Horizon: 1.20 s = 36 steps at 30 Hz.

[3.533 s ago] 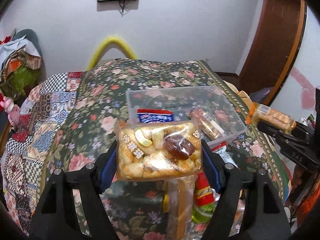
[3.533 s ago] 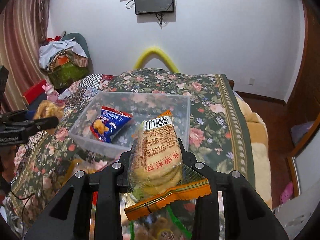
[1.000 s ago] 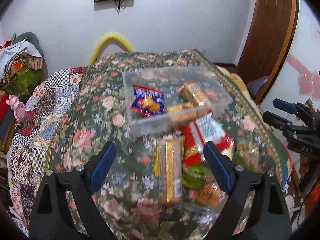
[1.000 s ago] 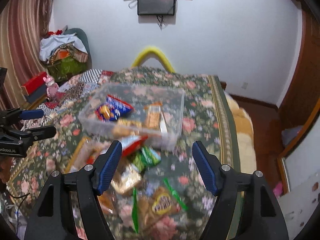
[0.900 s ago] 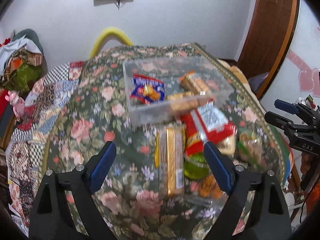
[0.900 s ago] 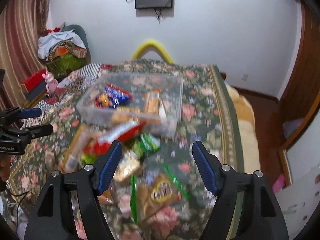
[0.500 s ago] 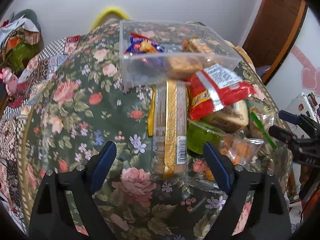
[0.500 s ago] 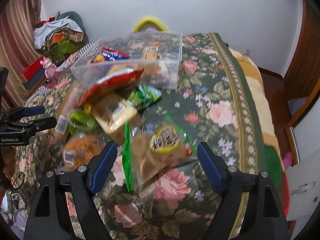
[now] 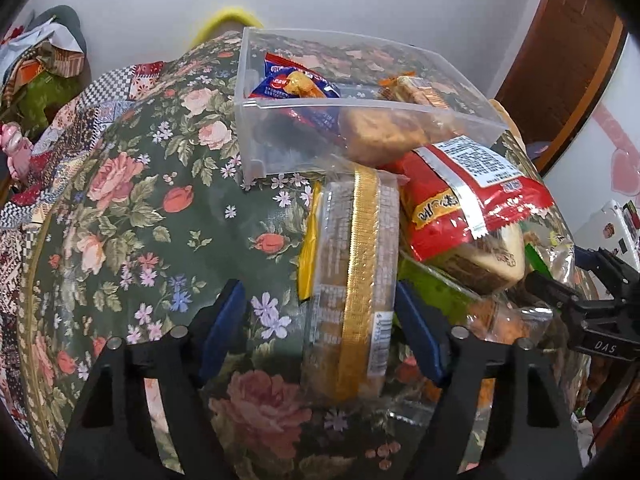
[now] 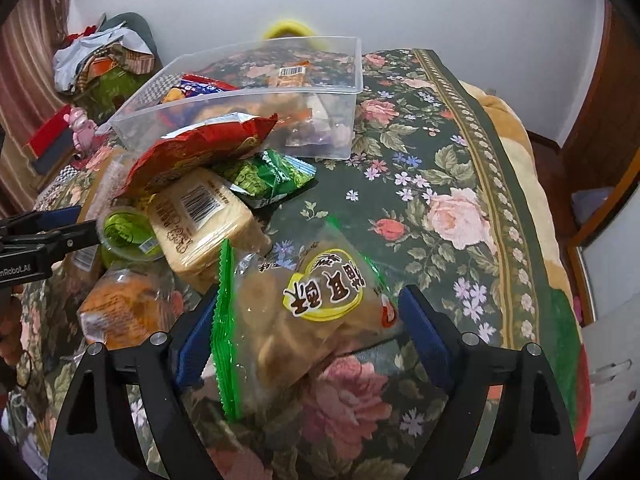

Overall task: Organize snacks
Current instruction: 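Grasp the gold-striped biscuit pack with the left tool while the right tool grasps the yellow-labelled clear bag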

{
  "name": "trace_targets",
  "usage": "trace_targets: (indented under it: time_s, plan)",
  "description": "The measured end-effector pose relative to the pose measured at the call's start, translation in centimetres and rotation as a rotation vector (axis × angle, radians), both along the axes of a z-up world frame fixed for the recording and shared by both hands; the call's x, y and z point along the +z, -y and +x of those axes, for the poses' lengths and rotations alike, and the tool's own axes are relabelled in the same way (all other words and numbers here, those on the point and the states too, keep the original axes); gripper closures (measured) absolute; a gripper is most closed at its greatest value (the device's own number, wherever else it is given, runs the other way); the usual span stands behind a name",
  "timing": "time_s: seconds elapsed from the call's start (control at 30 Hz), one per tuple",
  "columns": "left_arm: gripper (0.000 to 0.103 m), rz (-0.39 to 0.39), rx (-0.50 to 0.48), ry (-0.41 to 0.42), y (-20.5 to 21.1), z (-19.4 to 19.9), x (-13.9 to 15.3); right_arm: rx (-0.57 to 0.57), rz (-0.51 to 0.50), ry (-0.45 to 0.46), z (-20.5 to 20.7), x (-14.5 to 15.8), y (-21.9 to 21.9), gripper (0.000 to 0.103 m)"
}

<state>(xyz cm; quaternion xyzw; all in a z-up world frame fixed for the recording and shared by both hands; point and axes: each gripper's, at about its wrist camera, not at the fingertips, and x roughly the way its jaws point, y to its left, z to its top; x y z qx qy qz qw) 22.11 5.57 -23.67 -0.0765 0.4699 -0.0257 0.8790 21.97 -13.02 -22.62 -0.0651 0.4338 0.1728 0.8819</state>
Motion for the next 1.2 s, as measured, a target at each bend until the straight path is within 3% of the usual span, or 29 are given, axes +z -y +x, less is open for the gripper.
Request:
trace_targets:
  time_s: [0.13,0.2,0.37,0.63,0.77,1.2]
  plan:
    - [0.038,-0.002,-0.010,0.004,0.4,0.7,-0.4,-0.004,0.007,-0.006,0.2,-0.4,-0.1,0.020]
    - [0.056,-0.014,-0.030,0.000,0.7,0.9,-0.8,-0.014,0.034,-0.014,0.3,-0.5,0.2,0.021]
    - [0.064,-0.028,-0.021,0.003,0.8,0.7,-1.5,-0.032,0.068,-0.011,0.0,-0.3,0.5,0.030]
    - [0.068,-0.016,-0.022,0.035,0.7,-0.7,0.1,-0.017,0.051,0.028,-0.6,0.9,0.1,0.048]
    - [0.069,-0.024,-0.012,0.053,0.3,-1.6,1.3,-0.022,0.079,0.025,-0.6,1.5,0.5,0.050]
    - [0.069,0.001,-0.007,0.143,0.3,-2.8,6.2,-0.022,0.113,0.136,-0.3,5.9,0.7,0.050]
